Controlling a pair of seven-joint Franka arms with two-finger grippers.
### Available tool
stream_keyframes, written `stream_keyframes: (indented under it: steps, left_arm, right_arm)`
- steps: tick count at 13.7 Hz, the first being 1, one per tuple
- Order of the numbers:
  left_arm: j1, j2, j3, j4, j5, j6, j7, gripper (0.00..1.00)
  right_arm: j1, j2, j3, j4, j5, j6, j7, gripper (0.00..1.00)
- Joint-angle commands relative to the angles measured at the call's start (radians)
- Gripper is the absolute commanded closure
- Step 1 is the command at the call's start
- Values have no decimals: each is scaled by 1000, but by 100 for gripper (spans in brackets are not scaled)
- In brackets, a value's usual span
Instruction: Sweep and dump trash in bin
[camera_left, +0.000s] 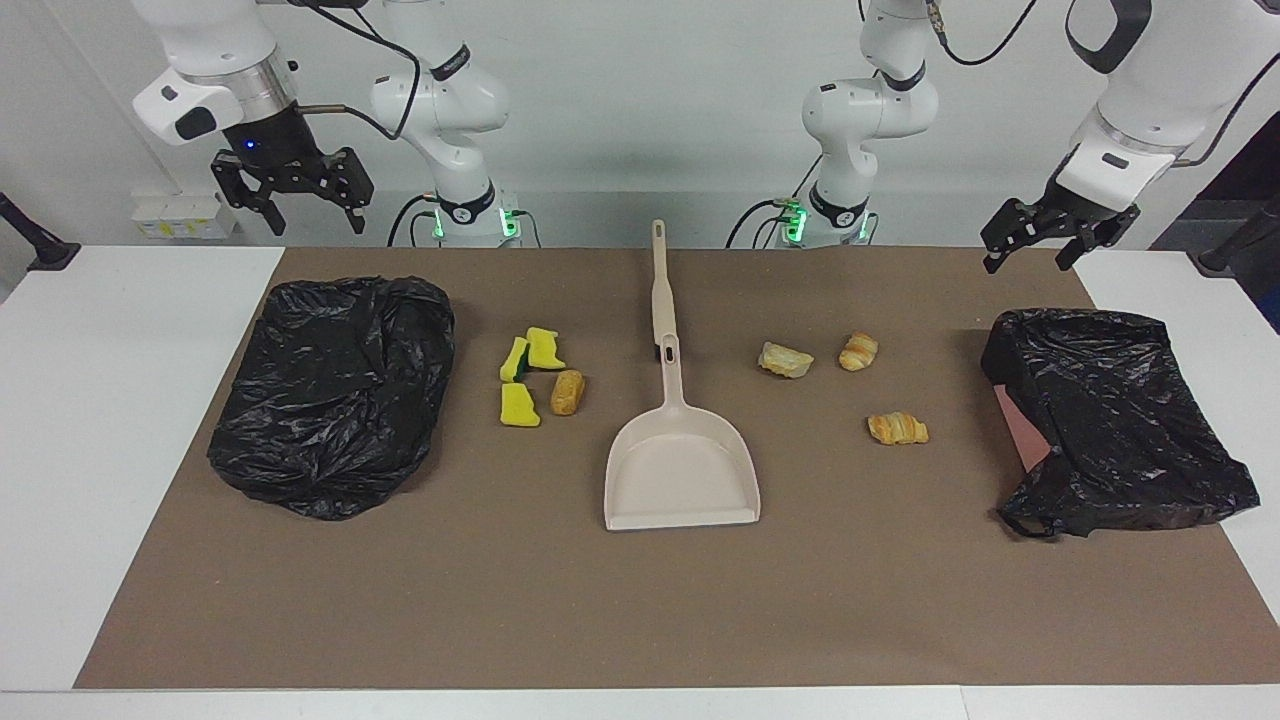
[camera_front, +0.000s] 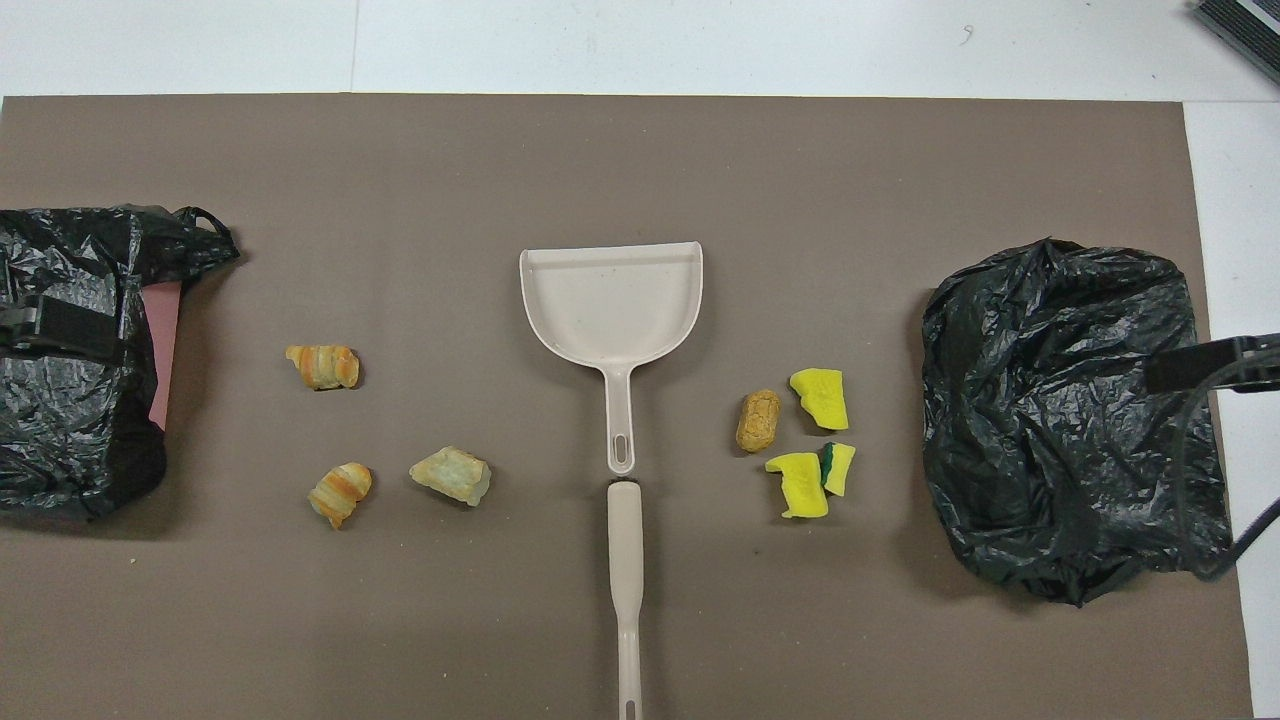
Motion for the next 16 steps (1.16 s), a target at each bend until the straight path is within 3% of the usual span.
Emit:
stream_keyframes:
  steps: [1,10,13,16]
  left_arm:
    - [14,-8,-8,7,1,-22,9,0]
    - [-3,-19,-20,-48,-32,5,1,0]
    - [-83,-29,-22,-126,-35,65,-13,0]
    - [-196,-42,-22,-230,-40,189,-191,0]
  right_arm:
    - [-13,-22,10,-28,12,14,-16,0]
    - [-13,-22,10,-31,12,16,4,0]
    - [-13,-22,10,-30,12,14,6,0]
    - [-15,-22,10,-30,12,11,3,0]
